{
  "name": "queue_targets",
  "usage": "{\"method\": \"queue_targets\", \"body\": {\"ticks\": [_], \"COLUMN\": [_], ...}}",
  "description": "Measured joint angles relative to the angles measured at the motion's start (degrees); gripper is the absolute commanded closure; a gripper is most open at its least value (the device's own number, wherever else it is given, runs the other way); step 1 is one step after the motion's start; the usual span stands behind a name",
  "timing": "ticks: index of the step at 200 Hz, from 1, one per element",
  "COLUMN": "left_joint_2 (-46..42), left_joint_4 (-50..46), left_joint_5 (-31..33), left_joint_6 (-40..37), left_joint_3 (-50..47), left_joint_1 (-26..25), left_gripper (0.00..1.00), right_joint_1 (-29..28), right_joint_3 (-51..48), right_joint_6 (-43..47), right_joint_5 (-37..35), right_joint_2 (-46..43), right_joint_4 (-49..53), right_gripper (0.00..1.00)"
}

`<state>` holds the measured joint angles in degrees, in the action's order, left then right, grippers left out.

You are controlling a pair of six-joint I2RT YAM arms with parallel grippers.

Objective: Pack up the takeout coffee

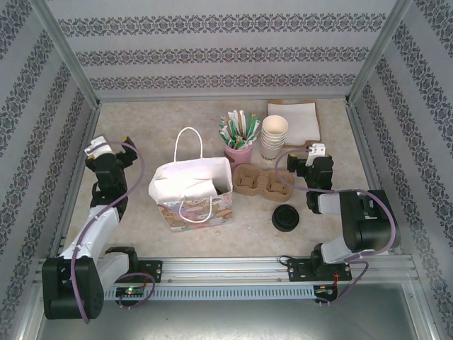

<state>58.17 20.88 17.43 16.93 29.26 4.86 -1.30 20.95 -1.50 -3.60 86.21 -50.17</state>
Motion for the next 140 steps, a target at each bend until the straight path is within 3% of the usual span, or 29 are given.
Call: {"method": "queue_targets", "body": {"ticks": [64, 140], "left_joint_2": [13.27, 28.33], "left_joint_4": [-15.37, -11.10], "left_joint_5": [7.23, 1.99], "left_joint_6": [6.32, 5.44], "left_joint_3": [4.85, 6.43], "left_joint_1": [4.81, 3.74], "left_gripper": [0.00, 0.00], "right_joint_1": [0.00, 0.00], "right_joint_3": [0.00, 0.00], "right_joint_6": [0.00, 0.00], "right_joint_5": [0.00, 0.00], "right_joint_2": [0.00, 0.00], "right_joint_4": [0.00, 0.00], "right_gripper": [0.02, 0.02]}}
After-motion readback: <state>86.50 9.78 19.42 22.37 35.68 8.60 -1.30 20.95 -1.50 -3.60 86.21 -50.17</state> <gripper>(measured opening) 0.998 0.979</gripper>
